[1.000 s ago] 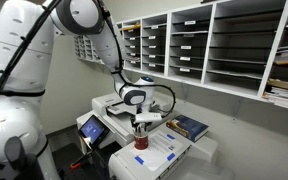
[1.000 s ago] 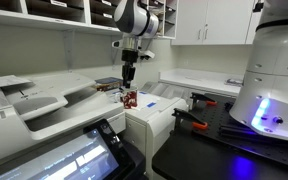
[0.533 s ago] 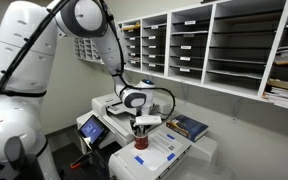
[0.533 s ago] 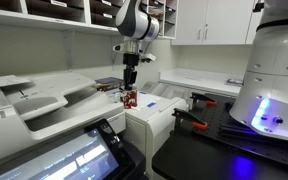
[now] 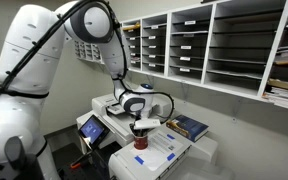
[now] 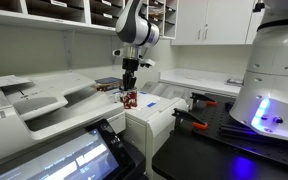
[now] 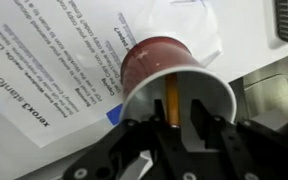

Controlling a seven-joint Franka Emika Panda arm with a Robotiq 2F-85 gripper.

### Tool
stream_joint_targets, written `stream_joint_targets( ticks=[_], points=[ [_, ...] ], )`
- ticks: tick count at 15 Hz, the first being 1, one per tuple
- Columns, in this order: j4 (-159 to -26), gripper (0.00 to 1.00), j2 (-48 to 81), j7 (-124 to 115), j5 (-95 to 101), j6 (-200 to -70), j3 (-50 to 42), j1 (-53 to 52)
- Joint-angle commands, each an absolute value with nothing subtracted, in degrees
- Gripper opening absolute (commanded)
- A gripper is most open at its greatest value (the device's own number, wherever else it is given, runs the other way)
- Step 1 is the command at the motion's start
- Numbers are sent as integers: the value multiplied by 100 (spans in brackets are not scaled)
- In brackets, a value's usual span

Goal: Take the pen out of the mug

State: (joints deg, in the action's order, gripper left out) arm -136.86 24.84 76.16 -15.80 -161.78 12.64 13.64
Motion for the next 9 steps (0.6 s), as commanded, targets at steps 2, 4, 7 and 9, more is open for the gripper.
stream_joint_targets(
  ticks=[2,4,7,9],
  points=[
    [-13789,4,2339,7886,-1543,-16181,1729,1863],
    [-13886,0,2145,7976,-1616,-16112,1888,2034],
    [-14006,4,1762,8081,-1896,-15979,2112,2264],
    [-14036,4,1460,8310,-2264,-15752,2236,2363]
  ],
)
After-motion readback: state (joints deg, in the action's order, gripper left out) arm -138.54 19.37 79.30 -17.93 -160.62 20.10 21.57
